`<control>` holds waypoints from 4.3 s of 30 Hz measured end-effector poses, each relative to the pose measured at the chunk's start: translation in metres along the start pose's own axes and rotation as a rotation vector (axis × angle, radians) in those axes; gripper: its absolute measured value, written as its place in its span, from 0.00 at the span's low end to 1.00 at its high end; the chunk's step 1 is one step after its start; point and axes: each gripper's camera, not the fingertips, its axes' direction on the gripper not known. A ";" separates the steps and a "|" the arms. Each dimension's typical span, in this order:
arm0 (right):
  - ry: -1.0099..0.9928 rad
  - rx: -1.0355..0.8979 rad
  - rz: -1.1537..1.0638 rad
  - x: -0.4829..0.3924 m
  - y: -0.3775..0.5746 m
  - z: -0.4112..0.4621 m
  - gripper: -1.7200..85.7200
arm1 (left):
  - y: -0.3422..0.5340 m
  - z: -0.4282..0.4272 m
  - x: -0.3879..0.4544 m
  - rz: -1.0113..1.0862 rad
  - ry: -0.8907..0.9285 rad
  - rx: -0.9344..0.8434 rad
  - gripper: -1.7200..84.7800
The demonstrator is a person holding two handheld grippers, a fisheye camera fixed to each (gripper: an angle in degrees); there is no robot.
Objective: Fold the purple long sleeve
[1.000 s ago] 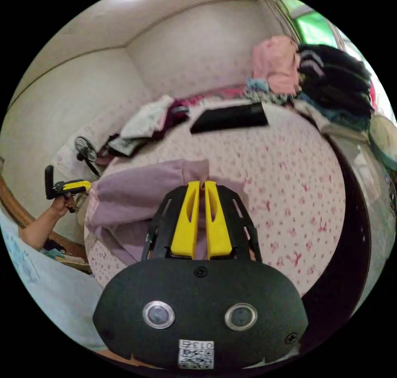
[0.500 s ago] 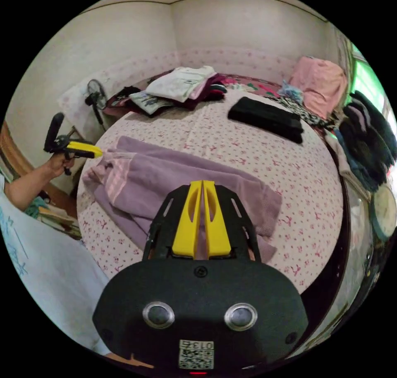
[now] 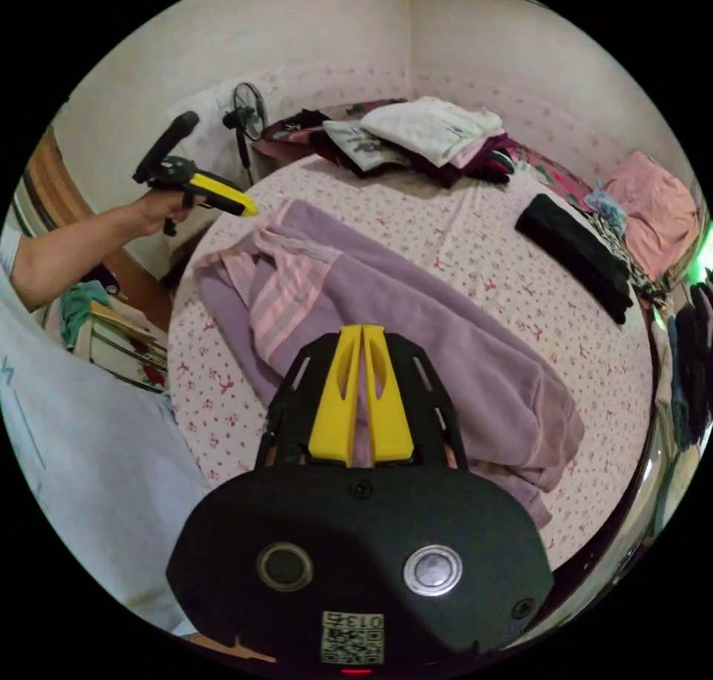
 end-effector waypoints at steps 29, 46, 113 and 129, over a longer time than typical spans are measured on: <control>-0.452 -0.125 -0.544 -0.058 -0.189 0.089 0.03 | -0.143 0.081 -0.046 0.353 0.231 -0.146 0.02; -0.373 -0.318 -0.211 -0.016 -0.218 0.156 0.04 | -0.181 0.121 -0.115 0.332 0.430 -0.397 0.04; 0.358 -0.036 0.552 0.096 0.142 -0.109 0.03 | -0.086 0.053 0.087 0.168 0.163 -0.086 0.02; 0.301 -0.191 0.264 0.043 0.082 -0.024 0.02 | -0.027 0.073 0.196 0.177 -0.108 0.009 0.02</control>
